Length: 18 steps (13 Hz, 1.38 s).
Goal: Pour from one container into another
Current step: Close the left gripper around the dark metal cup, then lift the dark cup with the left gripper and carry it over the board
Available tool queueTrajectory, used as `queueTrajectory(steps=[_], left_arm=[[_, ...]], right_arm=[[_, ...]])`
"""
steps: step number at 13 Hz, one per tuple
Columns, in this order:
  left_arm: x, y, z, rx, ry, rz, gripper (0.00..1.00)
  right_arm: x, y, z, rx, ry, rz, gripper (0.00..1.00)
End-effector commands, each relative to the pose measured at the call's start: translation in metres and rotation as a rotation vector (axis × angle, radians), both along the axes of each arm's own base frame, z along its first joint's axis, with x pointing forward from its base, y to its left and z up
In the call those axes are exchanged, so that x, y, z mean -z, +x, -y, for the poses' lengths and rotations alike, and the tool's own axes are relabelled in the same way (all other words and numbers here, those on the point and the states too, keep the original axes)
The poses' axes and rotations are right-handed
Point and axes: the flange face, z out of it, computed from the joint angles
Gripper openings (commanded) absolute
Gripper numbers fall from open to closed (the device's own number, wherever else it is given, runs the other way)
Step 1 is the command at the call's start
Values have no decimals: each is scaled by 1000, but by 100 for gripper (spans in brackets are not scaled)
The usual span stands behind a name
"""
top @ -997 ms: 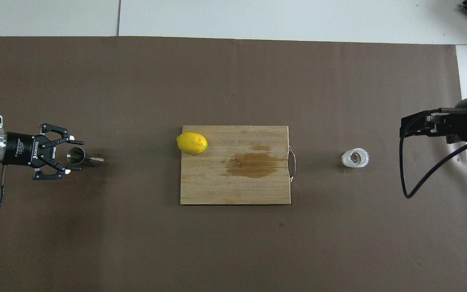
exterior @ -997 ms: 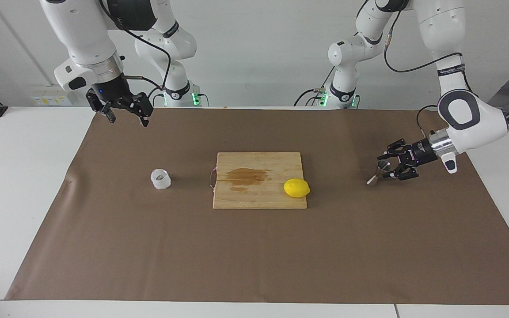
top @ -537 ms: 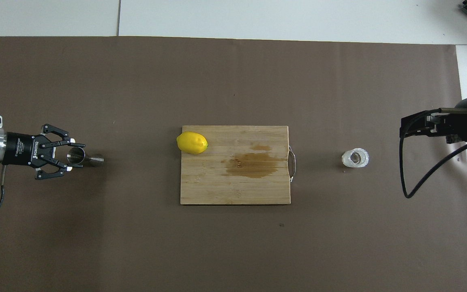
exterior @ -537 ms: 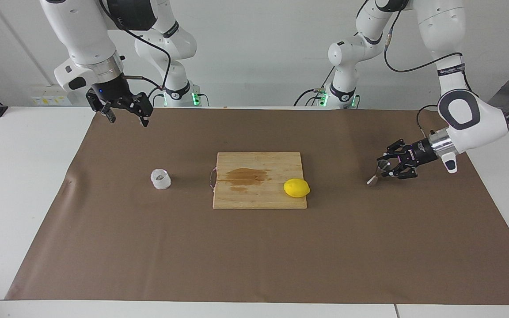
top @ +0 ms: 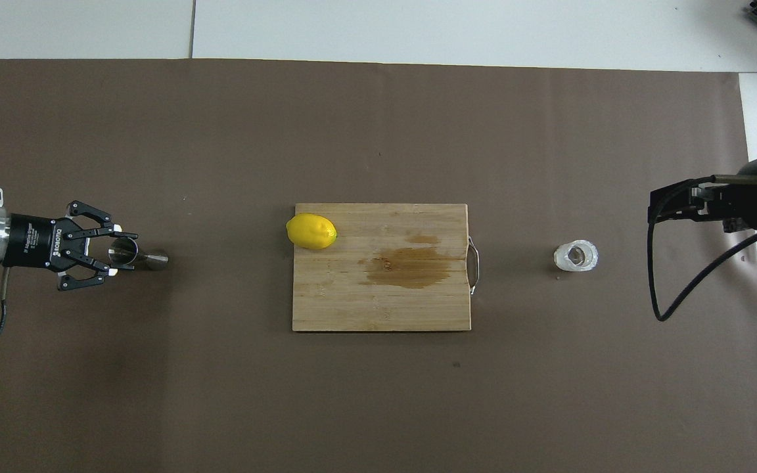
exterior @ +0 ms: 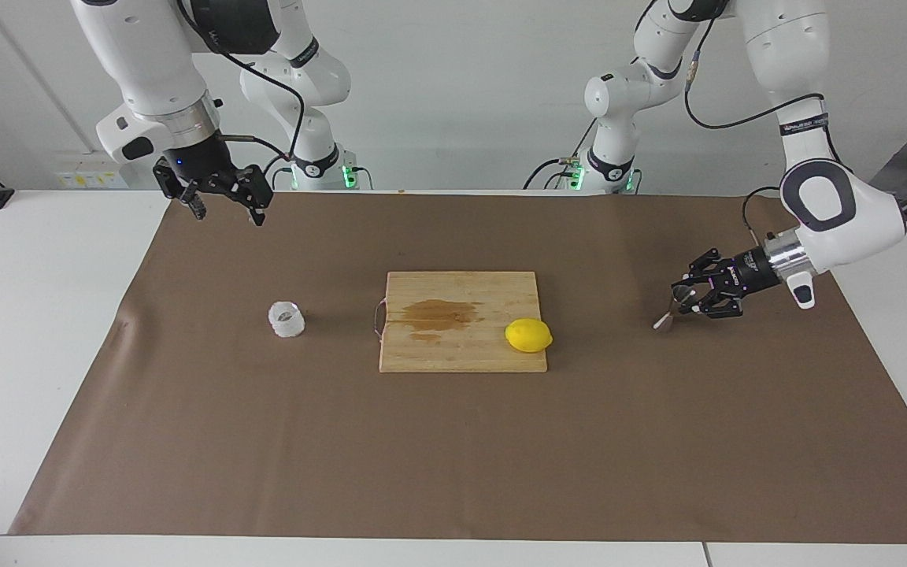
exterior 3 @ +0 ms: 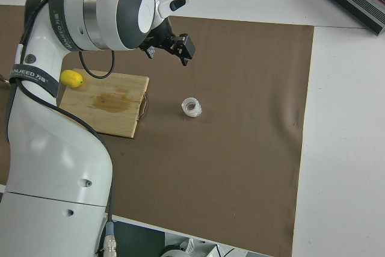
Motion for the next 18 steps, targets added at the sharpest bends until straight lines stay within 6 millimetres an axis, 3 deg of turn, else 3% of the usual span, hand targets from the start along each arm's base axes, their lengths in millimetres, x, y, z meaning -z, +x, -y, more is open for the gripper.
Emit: queueTrajectory(steps=[1, 4, 7, 9, 14, 18], left_arm=[[-21, 5, 5, -25, -6, -3, 18], [-49, 16, 24, 6, -21, -16, 14], [-90, 33, 71, 10, -17, -70, 12], [-108, 36, 112, 51, -12, -68, 0], [-134, 34, 224, 94, -97, -69, 0], [-126, 21, 330, 48, -64, -40, 0]], right_arm=[[-1, 0, 2, -19, 6, -11, 100], [-1, 0, 2, -19, 6, -11, 100], [-1, 0, 2, -19, 8, -11, 100], [-1, 0, 2, -19, 6, -9, 100], [-1, 0, 2, -19, 6, -9, 100], [-1, 0, 2, -19, 6, -9, 100]])
